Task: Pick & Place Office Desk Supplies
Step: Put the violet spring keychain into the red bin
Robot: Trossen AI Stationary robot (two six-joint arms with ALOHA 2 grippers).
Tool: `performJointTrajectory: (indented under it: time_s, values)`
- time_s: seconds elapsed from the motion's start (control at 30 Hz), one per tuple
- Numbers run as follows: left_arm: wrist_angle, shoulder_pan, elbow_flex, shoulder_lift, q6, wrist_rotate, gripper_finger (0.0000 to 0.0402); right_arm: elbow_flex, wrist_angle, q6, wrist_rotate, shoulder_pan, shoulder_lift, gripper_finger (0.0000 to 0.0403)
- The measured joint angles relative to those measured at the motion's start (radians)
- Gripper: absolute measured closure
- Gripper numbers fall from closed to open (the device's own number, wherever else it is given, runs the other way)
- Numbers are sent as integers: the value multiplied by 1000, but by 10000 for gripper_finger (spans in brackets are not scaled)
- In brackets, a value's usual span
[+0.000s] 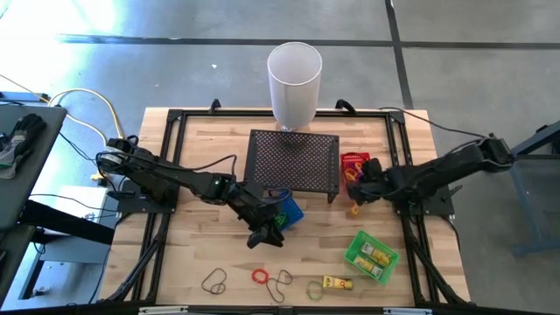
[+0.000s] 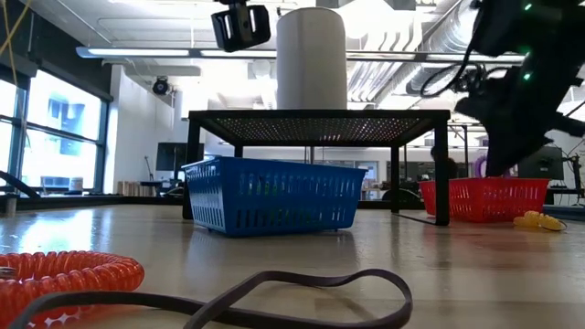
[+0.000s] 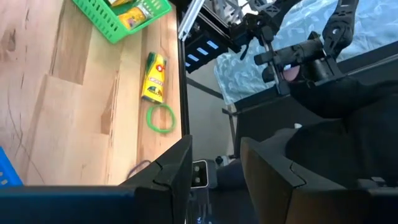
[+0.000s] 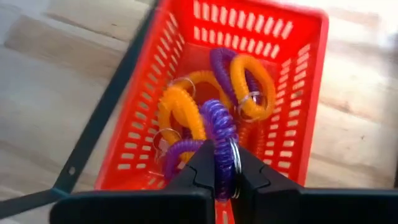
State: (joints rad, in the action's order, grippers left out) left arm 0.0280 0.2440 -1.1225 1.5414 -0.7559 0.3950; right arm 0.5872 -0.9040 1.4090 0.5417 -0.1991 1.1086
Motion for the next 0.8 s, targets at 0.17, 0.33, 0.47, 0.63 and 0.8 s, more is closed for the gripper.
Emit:
performJointTrajectory:
  time_s: [0.17,0.33,0.47,0.63,0.8]
  values:
    - [-8,-2,0,0,1,2,270,-8,39,-75,-10,55,11,375]
    - [-10,-9,0,0,1,2,270,-8,56,-105,-21,89,10,317]
    - [-9,-13,0,0,-14,2,270,-8,56,-105,-35,108,10,253]
    - [-8,-13,0,0,-66,-6,270,-8,56,-136,-45,115,4,176]
    - [-5,7,0,0,-139,-13,270,41,52,-279,-52,88,-33,128]
